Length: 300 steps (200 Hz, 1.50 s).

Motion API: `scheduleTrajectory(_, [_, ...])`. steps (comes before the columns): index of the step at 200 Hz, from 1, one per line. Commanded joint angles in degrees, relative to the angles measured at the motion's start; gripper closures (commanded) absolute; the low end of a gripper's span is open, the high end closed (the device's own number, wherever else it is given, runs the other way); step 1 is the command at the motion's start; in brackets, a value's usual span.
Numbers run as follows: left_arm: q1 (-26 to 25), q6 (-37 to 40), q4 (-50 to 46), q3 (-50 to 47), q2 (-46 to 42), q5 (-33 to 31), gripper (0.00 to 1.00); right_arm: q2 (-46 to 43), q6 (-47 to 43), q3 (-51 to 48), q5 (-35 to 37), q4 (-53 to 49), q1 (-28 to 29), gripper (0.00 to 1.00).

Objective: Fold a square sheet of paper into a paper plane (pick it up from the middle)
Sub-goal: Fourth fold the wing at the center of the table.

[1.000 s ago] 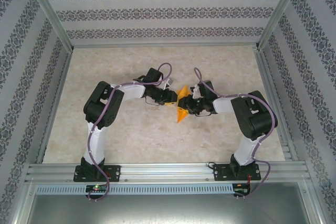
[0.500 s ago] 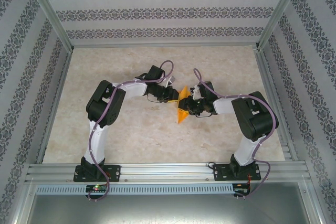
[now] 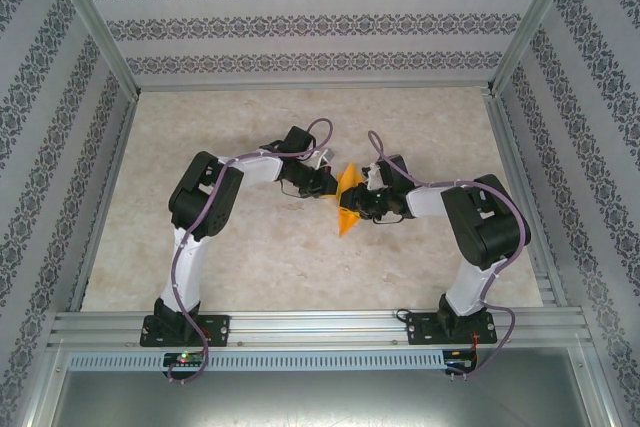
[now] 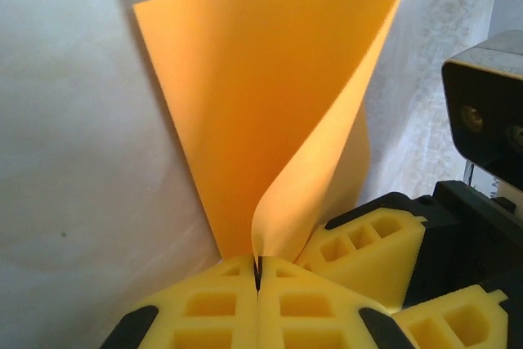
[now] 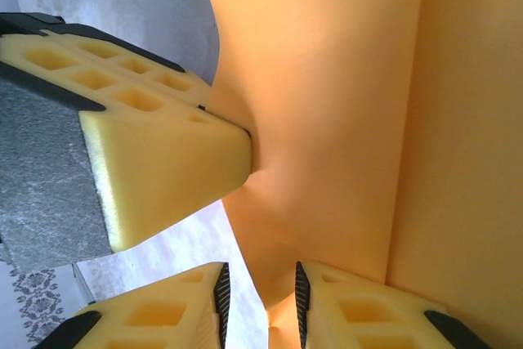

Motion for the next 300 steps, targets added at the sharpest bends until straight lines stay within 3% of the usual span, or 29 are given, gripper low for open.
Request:
scheduleTrajectory(1, [0.16, 2.87, -3.09, 2.08, 1.47, -0.67, 0.94, -1.28, -1.76, -0.20, 0.15, -3.45, 0.60, 0.70])
scheduleTrajectory(36, [0.15, 4.49, -4.90, 2.82, 1.80, -1.29, 0.95, -4.49, -1.76, -0.21, 0.81, -3.46, 0.53, 0.64])
scheduleTrajectory(109, [0.02, 4.67, -4.22, 3.37, 1.81, 0.21, 0.95, -9.08, -5.09, 0.14, 4.65, -9.49, -3.81, 0.65])
scheduleTrajectory(191, [-0.51, 6.99, -6.52, 5.79, 2.28, 0.96, 0.95, -3.19, -12.30, 9.14, 8.44, -16.46, -6.46, 0.65])
scheduleTrajectory(300, [-1.76, 10.92, -12.42, 11.26, 5.63, -0.59, 0.95, 5.19, -20.44, 21.24, 13.98, -23.46, -5.60, 0.64])
